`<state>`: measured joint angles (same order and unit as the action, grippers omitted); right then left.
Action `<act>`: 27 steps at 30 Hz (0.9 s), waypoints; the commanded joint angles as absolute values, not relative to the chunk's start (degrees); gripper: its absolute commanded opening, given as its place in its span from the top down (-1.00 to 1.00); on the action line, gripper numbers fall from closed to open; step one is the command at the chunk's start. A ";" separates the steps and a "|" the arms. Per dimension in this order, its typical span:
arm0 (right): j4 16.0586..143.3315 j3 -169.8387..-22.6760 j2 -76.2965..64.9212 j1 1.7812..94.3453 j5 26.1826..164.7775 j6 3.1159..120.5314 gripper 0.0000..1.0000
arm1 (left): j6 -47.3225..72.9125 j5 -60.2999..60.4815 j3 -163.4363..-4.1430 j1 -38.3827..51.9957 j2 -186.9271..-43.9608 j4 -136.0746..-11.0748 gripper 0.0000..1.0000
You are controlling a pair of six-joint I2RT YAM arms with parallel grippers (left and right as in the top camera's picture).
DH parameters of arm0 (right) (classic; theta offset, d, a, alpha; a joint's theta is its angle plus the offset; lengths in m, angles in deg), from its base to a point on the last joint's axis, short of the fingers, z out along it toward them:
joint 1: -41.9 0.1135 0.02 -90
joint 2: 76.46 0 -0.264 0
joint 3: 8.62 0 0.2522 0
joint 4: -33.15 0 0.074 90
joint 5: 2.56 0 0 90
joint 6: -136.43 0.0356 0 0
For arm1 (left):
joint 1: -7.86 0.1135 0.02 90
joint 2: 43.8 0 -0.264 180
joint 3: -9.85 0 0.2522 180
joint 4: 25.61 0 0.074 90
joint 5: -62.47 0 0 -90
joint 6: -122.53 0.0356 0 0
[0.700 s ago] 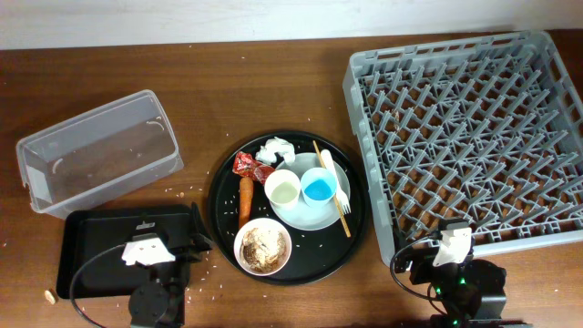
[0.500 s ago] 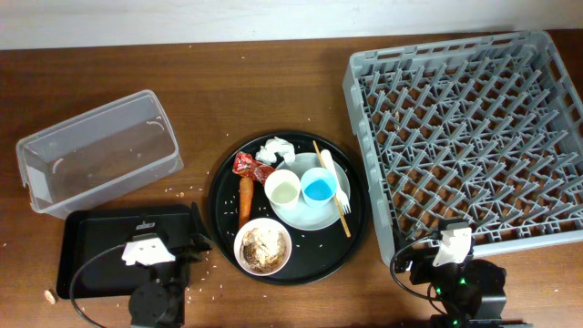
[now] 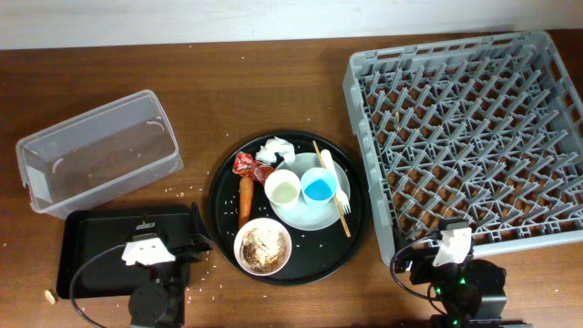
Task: Sort waste into correct bins and load items into the dishwasher rack
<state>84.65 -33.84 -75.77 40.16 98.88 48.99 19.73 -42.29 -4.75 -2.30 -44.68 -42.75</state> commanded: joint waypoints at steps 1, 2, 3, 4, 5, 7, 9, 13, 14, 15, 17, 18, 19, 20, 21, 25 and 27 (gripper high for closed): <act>84.67 -34.28 -76.14 39.94 98.11 48.53 -0.97 | 20.65 -42.05 -4.43 -2.36 -44.09 -42.77 -0.99; 84.67 -34.28 -76.14 39.94 98.11 48.53 -0.97 | 20.65 -42.05 -4.43 -2.36 -44.09 -42.77 -0.99; 84.67 -34.28 -76.14 39.94 98.11 48.53 -0.97 | 20.65 -42.05 -4.43 -2.36 -44.09 -42.77 -0.99; 84.67 -34.28 -76.14 39.94 98.11 48.53 -0.97 | 20.65 -42.05 -4.43 -2.36 -44.09 -42.77 -0.99; 84.62 -34.28 -76.14 39.94 98.11 48.53 -0.97 | 20.65 -42.05 -4.43 -2.36 -44.09 -42.77 -0.99; 84.65 -34.28 -76.14 39.94 98.14 48.53 -0.98 | 20.65 -42.07 -4.43 -2.36 -44.09 -42.77 -0.99; 84.67 -34.28 -76.14 39.94 98.14 48.56 -0.97 | 20.63 -41.85 -4.43 -2.36 -44.09 -42.77 -0.99; 81.32 -34.30 -76.14 39.94 112.19 48.80 -0.97 | 20.63 -34.14 -4.45 -2.36 -44.09 -42.92 -0.99; 79.29 -34.72 -76.14 39.94 117.00 48.80 -0.97 | 20.63 -29.63 -4.45 -2.36 -44.09 -40.95 -0.99; 79.03 -36.07 -76.14 39.94 117.85 49.74 -0.97 | 20.63 -23.54 -4.54 -2.36 -44.09 -38.70 -0.99; 79.03 -42.13 -75.77 39.94 117.87 51.38 -0.97 | 20.63 -17.57 -6.66 -2.36 -44.09 -37.24 -0.99; 79.09 -47.00 -74.68 39.94 117.87 51.38 -0.97 | 20.63 -16.94 -9.96 -2.36 -44.18 -38.24 -0.99; 80.21 -52.75 -72.23 39.94 117.87 51.42 -0.97 | 20.63 -16.96 -12.80 -2.36 -44.55 -40.04 -0.98; 83.36 -59.20 -68.12 39.94 117.81 51.40 -0.97 | 20.65 -16.96 -19.62 -2.36 -46.85 -47.14 -0.99; 87.86 -65.10 -63.12 39.94 117.57 51.38 -0.97 | 20.65 -16.96 -24.19 -2.36 -49.32 -53.46 -0.99; 109.30 -87.29 -38.53 40.01 115.75 51.35 -0.97 | 20.67 -16.98 -43.00 -2.36 -65.86 -69.59 -0.99; 117.30 -97.10 -27.75 40.01 115.75 51.16 -0.97 | 20.67 -16.98 -51.68 -2.36 -76.55 -74.98 -0.99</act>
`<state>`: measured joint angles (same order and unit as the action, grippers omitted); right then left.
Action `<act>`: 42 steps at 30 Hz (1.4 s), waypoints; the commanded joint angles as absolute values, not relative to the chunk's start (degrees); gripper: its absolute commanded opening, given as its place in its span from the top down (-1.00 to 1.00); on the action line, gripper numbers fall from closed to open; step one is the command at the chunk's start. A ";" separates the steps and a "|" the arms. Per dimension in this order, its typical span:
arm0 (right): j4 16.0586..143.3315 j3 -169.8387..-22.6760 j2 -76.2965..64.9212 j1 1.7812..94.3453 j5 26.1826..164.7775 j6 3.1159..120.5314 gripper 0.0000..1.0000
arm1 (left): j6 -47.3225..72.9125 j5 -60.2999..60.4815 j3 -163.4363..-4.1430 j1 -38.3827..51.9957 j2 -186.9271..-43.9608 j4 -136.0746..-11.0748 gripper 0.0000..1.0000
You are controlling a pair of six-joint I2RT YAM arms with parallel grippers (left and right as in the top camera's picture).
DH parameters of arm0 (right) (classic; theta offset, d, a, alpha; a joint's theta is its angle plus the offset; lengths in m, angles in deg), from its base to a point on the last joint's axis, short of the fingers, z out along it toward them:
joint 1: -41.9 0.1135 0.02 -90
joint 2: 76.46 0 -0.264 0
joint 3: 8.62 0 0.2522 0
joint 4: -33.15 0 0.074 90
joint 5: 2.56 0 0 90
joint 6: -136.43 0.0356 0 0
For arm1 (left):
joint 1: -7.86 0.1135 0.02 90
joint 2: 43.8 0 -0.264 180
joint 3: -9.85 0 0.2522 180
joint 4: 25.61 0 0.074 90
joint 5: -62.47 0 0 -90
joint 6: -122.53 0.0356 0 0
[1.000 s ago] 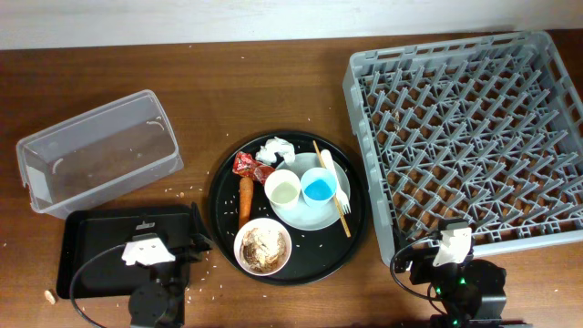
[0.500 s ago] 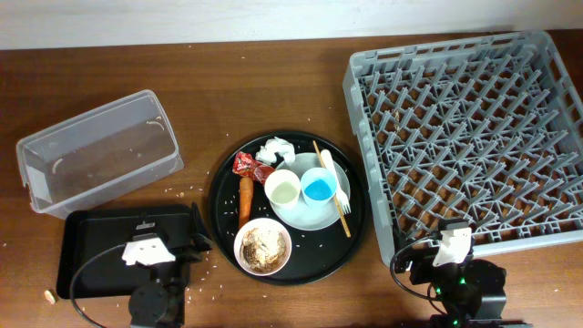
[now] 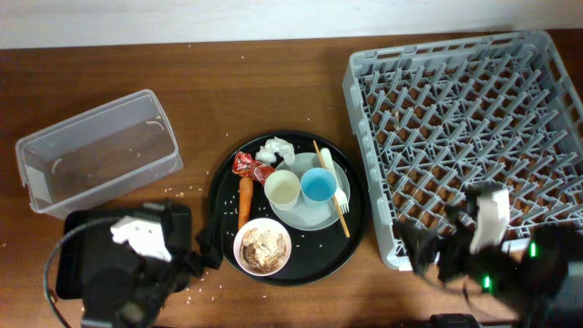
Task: Sort waste into correct bins and load items into the dishwasher rack
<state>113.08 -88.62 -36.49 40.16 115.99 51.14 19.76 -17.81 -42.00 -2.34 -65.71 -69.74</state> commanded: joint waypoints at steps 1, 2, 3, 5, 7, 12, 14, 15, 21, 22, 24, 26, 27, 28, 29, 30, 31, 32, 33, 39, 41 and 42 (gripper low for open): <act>119.88 -101.03 -23.10 40.01 116.32 51.20 -0.97 | 20.67 -16.96 -54.70 -2.36 -80.72 -77.08 -0.99; 120.38 -102.89 -19.88 40.01 118.31 51.38 -0.97 | 20.65 -16.19 -58.26 -2.38 -86.47 -79.40 -0.99; 121.17 -103.37 -17.72 40.01 120.58 51.38 -0.97 | 20.65 -13.74 -60.75 -2.36 -91.22 -80.45 -0.99; 121.80 -103.33 -11.47 40.01 123.01 51.11 -0.97 | 20.43 -8.48 -62.85 -2.36 -99.15 -80.27 -0.99; 123.70 -103.33 -7.12 41.80 121.78 50.04 -0.97 | 20.43 -2.58 -62.85 -2.54 -104.92 -80.60 -0.99; 123.66 -103.35 -9.39 50.04 108.61 55.97 -0.97 | 20.41 -16.35 -62.85 -13.25 -120.20 -80.43 -0.43; 123.79 -103.35 -10.59 50.63 107.12 58.13 -0.97 | 20.41 -20.78 -62.85 -17.31 -126.30 -76.95 -0.29; 124.05 -103.35 -10.70 50.63 107.10 58.13 -0.97 | 20.43 -21.68 -62.85 -18.41 -128.68 -74.68 -0.25; 124.80 -103.35 -10.70 50.63 107.10 58.11 -0.97 | 20.22 -27.41 -62.85 -19.15 -135.17 -69.30 0.49; 124.80 -103.35 -10.70 50.63 107.12 58.11 -0.97 | 20.24 -27.43 -62.85 -19.08 -135.17 -68.91 0.67; 124.82 -103.35 -10.70 50.63 107.10 58.09 -0.97 | 20.26 -27.47 -62.85 -19.08 -135.19 -68.93 0.86; 124.82 -103.35 -10.70 50.63 107.12 58.09 -0.97 | 20.26 -27.75 -62.85 -19.10 -135.19 -68.93 0.99; 124.97 -103.35 -10.70 50.63 107.10 58.11 -0.97 | 20.24 -27.73 -62.85 -19.10 -135.19 -69.13 0.99; 125.06 -103.35 -10.70 50.63 107.10 58.09 -0.97 | 20.24 -27.75 -62.89 -19.10 -135.06 -69.70 0.99; 125.30 -103.35 -10.70 50.63 107.10 58.09 -0.98 | 20.22 -27.60 -63.57 -19.08 -133.71 -70.98 0.99; 125.37 -103.35 -10.70 50.63 107.08 58.09 -0.97 | 20.22 -27.47 -64.71 -19.08 -131.96 -72.30 0.99; 125.37 -103.35 -10.70 50.63 107.08 58.09 -0.97 | 20.24 -27.41 -66.92 -19.08 -128.61 -74.72 0.99; 125.28 -103.35 -10.70 50.63 107.08 58.09 -0.97 | 20.26 -27.56 -68.40 -18.89 -126.10 -76.41 0.99; 124.49 -103.35 -10.70 50.63 107.10 58.09 -0.98 | 20.26 -27.51 -70.41 -17.99 -120.90 -79.25 0.99; 120.95 -103.35 -10.70 50.63 115.93 53.50 -0.97 | 23.32 0.11 -70.46 -9.99 -109.29 -76.75 0.99; 117.69 -103.35 -10.70 50.63 126.11 52.10 -0.98 | 23.30 16.68 -70.46 -5.03 -109.55 -71.53 0.99; 115.31 -103.35 -10.70 50.63 134.22 48.34 -1.00 | 23.30 26.95 -70.46 -2.25 -109.95 -67.82 1.00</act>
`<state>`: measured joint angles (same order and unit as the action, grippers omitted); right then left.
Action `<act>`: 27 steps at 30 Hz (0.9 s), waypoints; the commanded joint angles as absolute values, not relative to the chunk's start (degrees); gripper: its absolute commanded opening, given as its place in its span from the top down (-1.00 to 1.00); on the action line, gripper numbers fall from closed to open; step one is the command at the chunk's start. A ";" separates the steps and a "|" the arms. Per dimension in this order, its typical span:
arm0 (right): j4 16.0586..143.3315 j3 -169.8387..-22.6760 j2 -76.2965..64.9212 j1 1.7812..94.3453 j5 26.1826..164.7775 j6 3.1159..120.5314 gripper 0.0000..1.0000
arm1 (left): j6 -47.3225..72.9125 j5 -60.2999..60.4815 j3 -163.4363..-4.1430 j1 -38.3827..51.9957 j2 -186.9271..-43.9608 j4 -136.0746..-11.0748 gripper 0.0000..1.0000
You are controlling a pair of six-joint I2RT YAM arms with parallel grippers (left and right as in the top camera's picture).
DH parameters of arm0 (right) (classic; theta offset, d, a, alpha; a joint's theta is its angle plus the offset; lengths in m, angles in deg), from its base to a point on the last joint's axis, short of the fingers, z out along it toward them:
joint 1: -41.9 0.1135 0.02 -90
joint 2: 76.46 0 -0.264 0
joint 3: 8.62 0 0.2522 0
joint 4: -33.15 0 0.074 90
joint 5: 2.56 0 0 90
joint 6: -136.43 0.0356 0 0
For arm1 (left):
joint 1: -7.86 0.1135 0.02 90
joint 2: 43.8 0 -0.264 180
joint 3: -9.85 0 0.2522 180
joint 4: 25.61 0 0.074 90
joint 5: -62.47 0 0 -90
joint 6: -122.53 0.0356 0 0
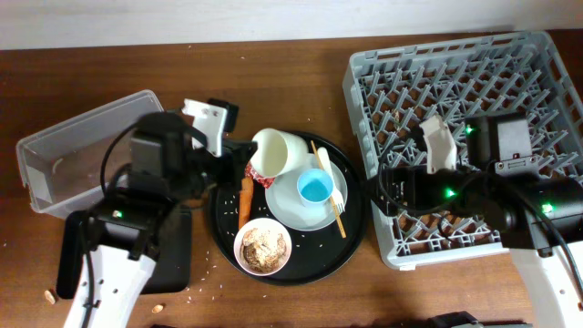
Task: Sort waste into correct bins and load items into the dishwasher rack
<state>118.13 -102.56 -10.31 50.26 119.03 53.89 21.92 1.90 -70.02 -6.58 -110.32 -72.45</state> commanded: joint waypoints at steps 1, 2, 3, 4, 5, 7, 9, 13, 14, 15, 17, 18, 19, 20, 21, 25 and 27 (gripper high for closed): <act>113.54 -103.35 -10.70 50.63 141.48 44.86 -0.95 | 23.23 32.83 -70.46 -0.70 -110.08 -65.43 1.00; 111.55 -103.35 -10.70 50.63 149.85 41.23 -0.93 | 23.19 39.72 -70.46 0.48 -110.12 -62.42 1.00; 108.56 -103.35 -10.70 50.70 157.21 40.14 -0.93 | 22.88 44.57 -70.46 0.81 -110.12 -59.71 0.99; 104.78 -103.35 -10.70 51.88 160.36 40.25 -0.93 | 22.07 48.09 -70.46 0.78 -110.10 -56.58 1.00; 103.11 -103.35 -10.70 52.93 160.23 40.82 -0.93 | 21.02 48.61 -70.46 0.78 -110.10 -55.44 1.00; 98.24 -103.35 -10.51 55.61 159.05 42.79 -0.91 | 21.02 51.85 -70.46 0.78 -110.10 -53.41 1.00; 95.40 -103.35 -10.46 57.12 154.26 45.43 -0.92 | 21.02 54.38 -70.46 0.78 -110.10 -52.36 0.99; 93.02 -103.35 -9.65 60.27 153.19 45.43 -0.71 | 20.98 59.10 -70.46 0.72 -110.10 -48.71 0.99; 92.95 -103.33 -9.26 61.69 153.17 45.41 -0.56 | 21.02 59.06 -70.46 0.74 -110.10 -48.32 0.99; 92.93 -103.33 -9.00 63.37 153.15 45.39 -0.39 | 21.05 59.06 -70.46 0.74 -110.10 -48.01 1.00; 92.95 -103.35 -9.02 65.14 152.69 45.37 -0.32 | 21.05 58.19 -70.46 0.74 -110.10 -46.79 0.99; 92.95 -103.35 -9.02 65.12 152.69 45.39 -0.26 | 21.02 58.19 -70.46 0.74 -110.10 -46.18 1.00; 92.99 -103.35 -9.22 65.08 152.14 45.41 -0.19 | 21.02 58.14 -70.46 0.74 -110.10 -45.81 1.00; 93.17 -103.35 -9.61 65.08 150.22 45.41 -0.17 | 21.02 58.14 -70.46 0.74 -110.10 -45.81 0.98; 93.63 -103.35 -10.22 64.88 147.64 45.45 -0.15 | 21.02 58.06 -70.46 0.74 -110.10 -45.78 0.72; 97.15 -103.39 -13.96 57.58 143.69 48.01 -0.06 | 21.02 57.07 -70.46 0.74 -110.10 -45.76 -0.04; 101.37 -103.39 -15.10 51.24 142.85 48.03 -0.05 | 21.02 56.66 -70.46 0.74 -110.10 -45.76 -0.87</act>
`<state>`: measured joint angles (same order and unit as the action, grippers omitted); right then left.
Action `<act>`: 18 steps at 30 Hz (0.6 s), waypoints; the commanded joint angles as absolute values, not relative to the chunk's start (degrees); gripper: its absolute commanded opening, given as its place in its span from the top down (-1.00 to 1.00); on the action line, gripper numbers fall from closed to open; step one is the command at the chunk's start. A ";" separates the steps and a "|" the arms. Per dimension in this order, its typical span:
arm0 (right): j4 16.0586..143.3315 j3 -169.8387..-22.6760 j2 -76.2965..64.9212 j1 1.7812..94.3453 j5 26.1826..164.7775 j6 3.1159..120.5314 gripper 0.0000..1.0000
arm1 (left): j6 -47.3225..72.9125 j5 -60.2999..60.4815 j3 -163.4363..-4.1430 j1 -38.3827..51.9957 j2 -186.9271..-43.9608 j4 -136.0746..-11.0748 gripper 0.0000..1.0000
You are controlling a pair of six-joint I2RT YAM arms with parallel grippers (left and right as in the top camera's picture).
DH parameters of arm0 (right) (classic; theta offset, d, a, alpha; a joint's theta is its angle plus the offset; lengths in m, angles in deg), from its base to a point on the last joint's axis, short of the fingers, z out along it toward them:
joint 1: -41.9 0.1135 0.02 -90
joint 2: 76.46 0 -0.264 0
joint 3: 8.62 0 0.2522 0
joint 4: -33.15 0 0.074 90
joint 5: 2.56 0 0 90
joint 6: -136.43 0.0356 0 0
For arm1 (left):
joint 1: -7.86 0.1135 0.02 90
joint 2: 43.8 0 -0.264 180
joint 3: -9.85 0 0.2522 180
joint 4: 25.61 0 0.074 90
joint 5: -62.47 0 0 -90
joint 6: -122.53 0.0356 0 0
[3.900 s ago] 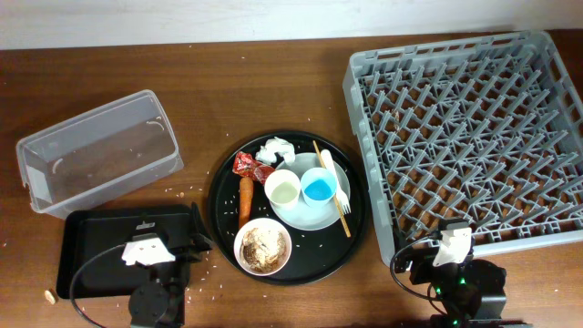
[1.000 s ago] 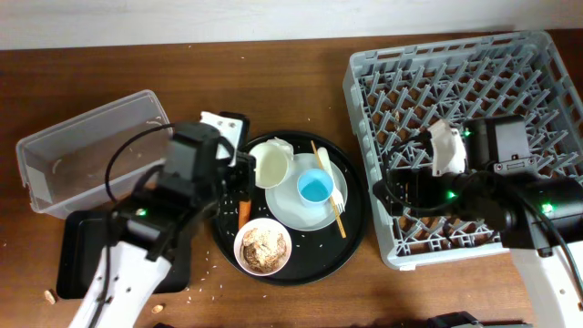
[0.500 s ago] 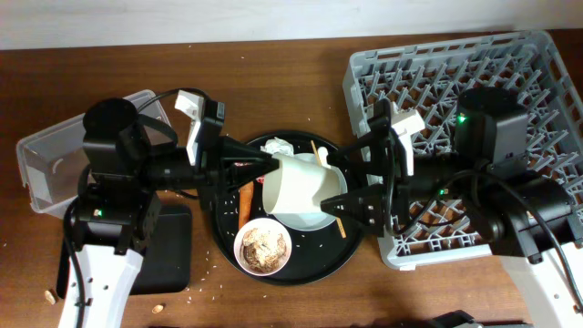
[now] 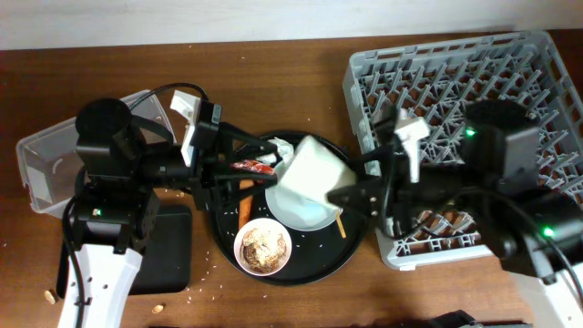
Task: Sort waste into correct bins and load items into the dishwasher rack
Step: 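Carry the white cup right and set it in the dish rack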
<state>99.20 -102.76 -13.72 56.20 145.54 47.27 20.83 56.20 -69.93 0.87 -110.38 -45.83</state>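
Note:
A white cup [image 4: 314, 173] hangs tilted above the round black tray [image 4: 221, 232], between both grippers and covering the blue cup. From the left, my left gripper [image 4: 266, 164] holds the cup's left side. My right gripper [image 4: 348, 180] reaches in from the right with its fingers apart at the cup's right side; whether they touch it cannot be told. On the tray are a pale plate [image 4: 293, 211], a bowl of brown food [image 4: 264, 246], an orange stick [image 4: 244, 208], a red packet [image 4: 246, 166] and a chopstick [image 4: 342, 224].
The grey dishwasher rack [image 4: 510, 73] fills the right side under my right arm. A clear plastic bin [image 4: 46, 164] stands at far left, with a flat black bin [image 4: 173, 260] in front of it. Crumbs lie on the wooden table near the tray.
The white cup has moved right and now hangs over the plate, hiding the blue cup. My right gripper has reached left from the rack's edge to the cup's right side.
Both arms first rested at the table's front edge, with the white and blue cups standing on the plate. Then both arms were raised. After that my left gripper held the white cup lifted over the tray's left side. Now the cup hangs between both grippers.

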 commanded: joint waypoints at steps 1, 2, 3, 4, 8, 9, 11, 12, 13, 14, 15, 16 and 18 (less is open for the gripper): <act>104.78 -103.39 -15.51 46.89 139.77 48.27 -0.04 | 21.02 56.68 -70.46 0.76 -110.10 -45.52 -0.92; 107.97 -103.42 -15.69 43.24 135.71 49.50 -0.01 | 21.00 56.70 -70.46 0.78 -110.10 -45.52 -0.98; 111.33 -103.42 -15.69 39.46 131.29 50.98 -0.01 | 20.52 56.72 -70.46 0.78 -110.10 -45.57 -0.98; 116.05 -103.42 -15.53 34.54 125.00 52.88 -0.02 | 20.39 56.72 -70.46 0.78 -110.10 -45.59 -0.98; 131.05 -103.39 -11.86 19.88 106.99 54.50 -0.02 | 20.41 56.70 -70.46 0.78 -110.10 -45.61 -0.98; 133.36 -103.39 -9.94 17.78 103.95 54.46 -0.02 | 20.41 56.68 -70.46 0.78 -110.10 -45.61 -0.98; 137.23 -103.39 -5.39 16.27 100.67 54.24 -0.03 | 20.41 55.98 -70.44 0.78 -110.10 -45.91 -0.89; 138.24 -103.39 -3.23 16.27 97.90 54.28 -0.03 | 20.41 54.25 -70.44 0.78 -110.10 -47.18 -0.86; 138.22 -103.39 -0.58 16.25 93.11 56.45 -0.03 | 20.50 51.72 -70.44 0.78 -110.10 -49.67 -0.86; 137.52 -103.39 2.15 16.25 89.66 58.20 -0.03 | 22.38 50.41 -70.44 0.78 -110.10 -52.36 -0.86; 137.10 -103.39 3.74 16.25 88.85 58.72 -0.03 | 23.43 50.12 -70.44 0.78 -110.10 -53.83 -0.86; 136.34 -103.39 5.99 15.77 86.88 59.33 -0.03 | 23.47 48.88 -70.44 0.78 -110.10 -55.40 -0.86; 135.90 -103.39 8.99 13.98 87.78 59.57 -0.03 | 23.93 48.22 -70.44 0.76 -110.10 -56.27 -0.86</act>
<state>135.94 -103.18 6.87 15.88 90.60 57.91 22.27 50.43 -70.15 0.81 -110.32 -55.55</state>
